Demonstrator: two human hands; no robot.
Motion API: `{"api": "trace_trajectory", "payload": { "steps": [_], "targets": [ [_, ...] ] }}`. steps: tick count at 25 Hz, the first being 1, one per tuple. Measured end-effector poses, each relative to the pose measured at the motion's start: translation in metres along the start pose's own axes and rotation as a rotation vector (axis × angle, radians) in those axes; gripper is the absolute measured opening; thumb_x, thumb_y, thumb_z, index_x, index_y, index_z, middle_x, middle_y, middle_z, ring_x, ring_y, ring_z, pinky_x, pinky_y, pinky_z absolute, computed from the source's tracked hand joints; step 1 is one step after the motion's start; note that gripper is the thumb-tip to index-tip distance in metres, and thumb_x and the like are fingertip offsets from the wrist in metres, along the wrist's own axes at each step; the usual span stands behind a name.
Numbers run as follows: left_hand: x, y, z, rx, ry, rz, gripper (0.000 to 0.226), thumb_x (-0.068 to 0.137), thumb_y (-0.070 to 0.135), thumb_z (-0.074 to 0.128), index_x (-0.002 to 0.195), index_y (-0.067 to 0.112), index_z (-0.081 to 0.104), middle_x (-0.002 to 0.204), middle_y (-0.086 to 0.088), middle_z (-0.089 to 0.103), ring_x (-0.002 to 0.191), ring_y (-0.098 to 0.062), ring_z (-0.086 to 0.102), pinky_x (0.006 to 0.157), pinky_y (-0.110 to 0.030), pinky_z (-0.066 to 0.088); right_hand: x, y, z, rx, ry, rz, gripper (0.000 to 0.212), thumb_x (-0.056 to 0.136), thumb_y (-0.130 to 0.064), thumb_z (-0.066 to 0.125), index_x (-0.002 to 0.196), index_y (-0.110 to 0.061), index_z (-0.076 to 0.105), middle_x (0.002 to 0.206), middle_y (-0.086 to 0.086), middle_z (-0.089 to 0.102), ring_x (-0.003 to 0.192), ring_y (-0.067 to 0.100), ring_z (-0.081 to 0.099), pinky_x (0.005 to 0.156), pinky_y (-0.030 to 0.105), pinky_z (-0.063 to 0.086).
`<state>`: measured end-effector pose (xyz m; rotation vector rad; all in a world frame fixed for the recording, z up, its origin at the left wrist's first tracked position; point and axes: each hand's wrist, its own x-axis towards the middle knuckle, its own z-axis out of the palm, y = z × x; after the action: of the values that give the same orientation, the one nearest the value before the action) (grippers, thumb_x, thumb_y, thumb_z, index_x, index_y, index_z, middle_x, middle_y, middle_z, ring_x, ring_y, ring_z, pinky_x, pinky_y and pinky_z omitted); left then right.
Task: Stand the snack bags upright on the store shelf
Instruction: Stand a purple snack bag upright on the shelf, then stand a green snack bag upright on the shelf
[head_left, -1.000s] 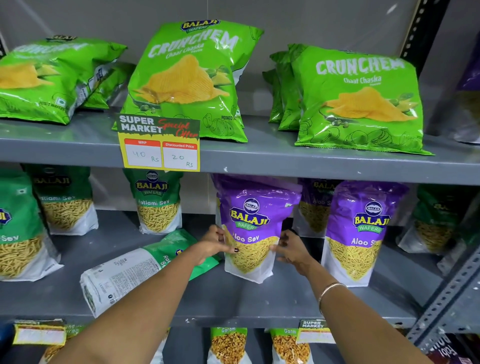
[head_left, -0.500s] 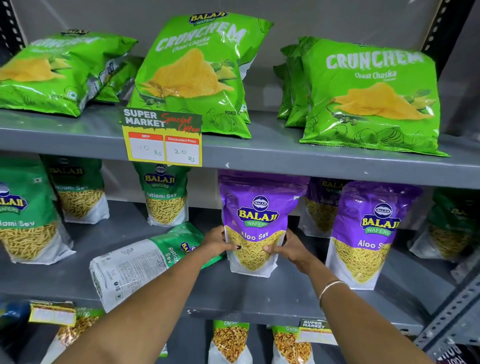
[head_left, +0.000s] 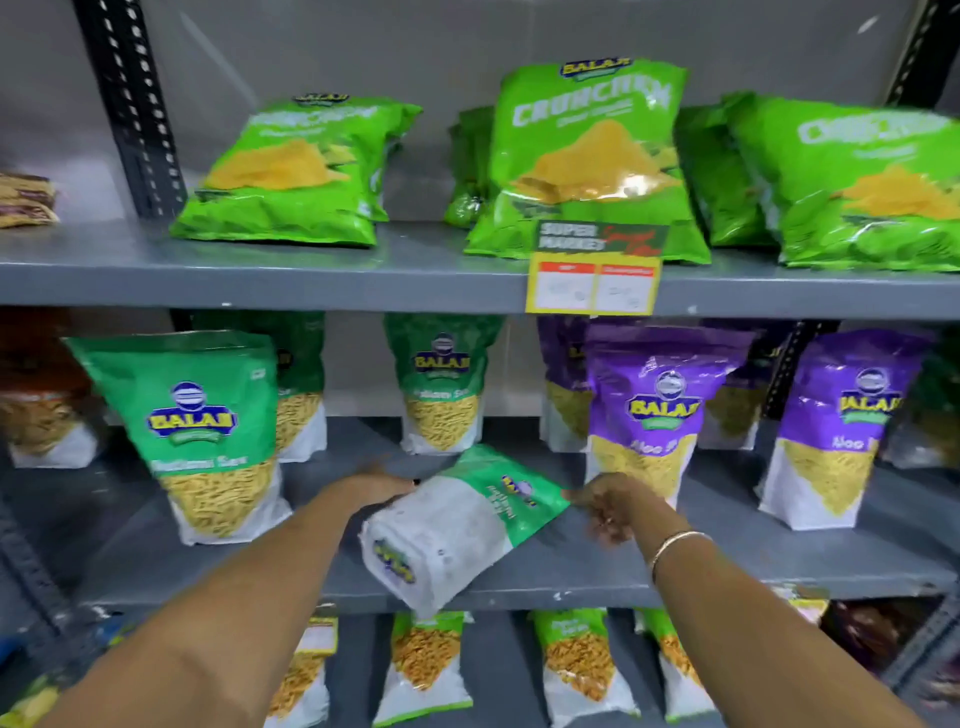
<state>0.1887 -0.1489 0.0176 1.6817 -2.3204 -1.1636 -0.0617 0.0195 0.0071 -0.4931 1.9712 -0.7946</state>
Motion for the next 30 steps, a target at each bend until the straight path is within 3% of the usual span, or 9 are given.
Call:
{"api": "trace_trajectory", "payload": {
  "steps": [3, 6, 9, 14, 18, 20, 22, 24, 30],
  "targets": [
    [-0.004, -0.033, -0.003, -0.234, -0.313, -0.141, 0.051, 0.086, 0.050, 0.048, 0.120, 0.012, 0.053, 0.136, -0.011, 0.051, 0.115, -0.027, 0.051, 0.101, -0.038, 0.040, -0.022, -0.001, 0.085, 0.273, -0.068, -0.049, 0.034, 0.080, -0.026, 0.065, 0.059, -0.013, 0.044, 0.024, 0.002, 0.037, 0.018, 0.014, 0.031, 0.035, 0.009, 0.028],
    [-0.006, -0.038, 0.000, -0.365, -0.363, -0.108, 0.027, 0.089, 0.042, 0.049, 0.079, 0.017, 0.053, 0.087, -0.001, 0.057, 0.076, -0.015, 0.052, 0.071, -0.026, 0.048, -0.031, -0.003, 0.136, 0.451, -0.120, -0.041, 0.031, 0.074, -0.030, 0.070, 0.061, -0.008, 0.053, 0.028, 0.003, 0.051, 0.020, 0.018, 0.044, 0.033, 0.015, 0.038],
    [-0.005, -0.043, 0.001, -0.385, -0.388, -0.073, 0.027, 0.086, 0.039, 0.056, 0.072, 0.017, 0.049, 0.077, -0.003, 0.051, 0.070, -0.017, 0.049, 0.063, -0.027, 0.042, -0.024, 0.005, 0.148, 0.538, -0.088, -0.055, 0.047, 0.033, -0.032, 0.089, 0.059, -0.012, 0.056, 0.045, 0.009, 0.054, 0.038, 0.021, 0.048, 0.044, 0.023, 0.043],
    [-0.006, -0.053, -0.003, -0.371, -0.469, 0.006, 0.029, 0.081, 0.034, 0.065, 0.070, 0.016, 0.045, 0.067, -0.003, 0.046, 0.058, -0.014, 0.044, 0.053, -0.024, 0.039, -0.049, 0.004, 0.137, 0.516, -0.081, -0.072, 0.007, 0.068, -0.013, 0.076, 0.071, -0.008, 0.071, 0.070, 0.009, 0.073, 0.065, 0.027, 0.069, 0.072, 0.051, 0.057],
    [-0.009, -0.046, -0.013, -0.299, -0.385, 0.129, 0.029, 0.077, 0.024, 0.071, 0.074, 0.016, 0.043, 0.075, 0.001, 0.048, 0.068, -0.012, 0.046, 0.054, -0.021, 0.035, -0.064, -0.014, 0.128, 0.411, -0.028, -0.209, 0.009, 0.076, -0.004, 0.071, 0.072, -0.008, 0.064, 0.050, -0.002, 0.071, 0.042, 0.013, 0.066, 0.049, 0.029, 0.056],
    [-0.006, -0.042, -0.017, -0.283, -0.323, 0.203, 0.030, 0.074, 0.019, 0.074, 0.088, 0.013, 0.048, 0.091, 0.000, 0.051, 0.087, -0.015, 0.049, 0.062, -0.021, 0.037, -0.062, -0.023, 0.127, 0.340, 0.094, -0.334, 0.014, 0.072, 0.004, 0.072, 0.082, 0.000, 0.062, 0.063, 0.003, 0.074, 0.042, 0.005, 0.064, 0.040, 0.017, 0.050],
    [0.001, -0.041, -0.014, -0.325, -0.240, 0.242, 0.059, 0.069, 0.012, 0.078, 0.118, 0.004, 0.046, 0.115, -0.007, 0.054, 0.108, -0.020, 0.050, 0.083, -0.026, 0.042, -0.054, -0.033, 0.126, 0.255, 0.249, -0.483, 0.047, 0.063, 0.005, 0.079, 0.101, 0.002, 0.052, 0.104, 0.013, 0.069, 0.079, 0.013, 0.068, 0.061, 0.023, 0.057],
    [0.011, -0.043, -0.004, -0.445, -0.153, 0.261, 0.087, 0.061, 0.000, 0.081, 0.135, -0.001, 0.035, 0.133, -0.013, 0.053, 0.118, -0.022, 0.051, 0.100, -0.032, 0.042, -0.054, -0.045, 0.130, 0.130, 0.364, -0.557, 0.059, 0.061, 0.005, 0.080, 0.101, -0.007, 0.039, 0.111, 0.011, 0.059, 0.101, 0.022, 0.057, 0.078, 0.033, 0.049],
    [0.037, -0.051, 0.015, -0.455, 0.130, 0.282, 0.077, 0.049, 0.002, 0.083, 0.120, 0.006, 0.052, 0.119, -0.013, 0.066, 0.106, -0.030, 0.061, 0.090, -0.038, 0.051, -0.018, -0.066, 0.139, -0.063, 0.372, -0.651, 0.059, 0.062, 0.011, 0.075, 0.098, -0.016, 0.035, 0.112, 0.007, 0.055, 0.100, 0.013, 0.047, 0.083, 0.023, 0.037]
  ]
}}
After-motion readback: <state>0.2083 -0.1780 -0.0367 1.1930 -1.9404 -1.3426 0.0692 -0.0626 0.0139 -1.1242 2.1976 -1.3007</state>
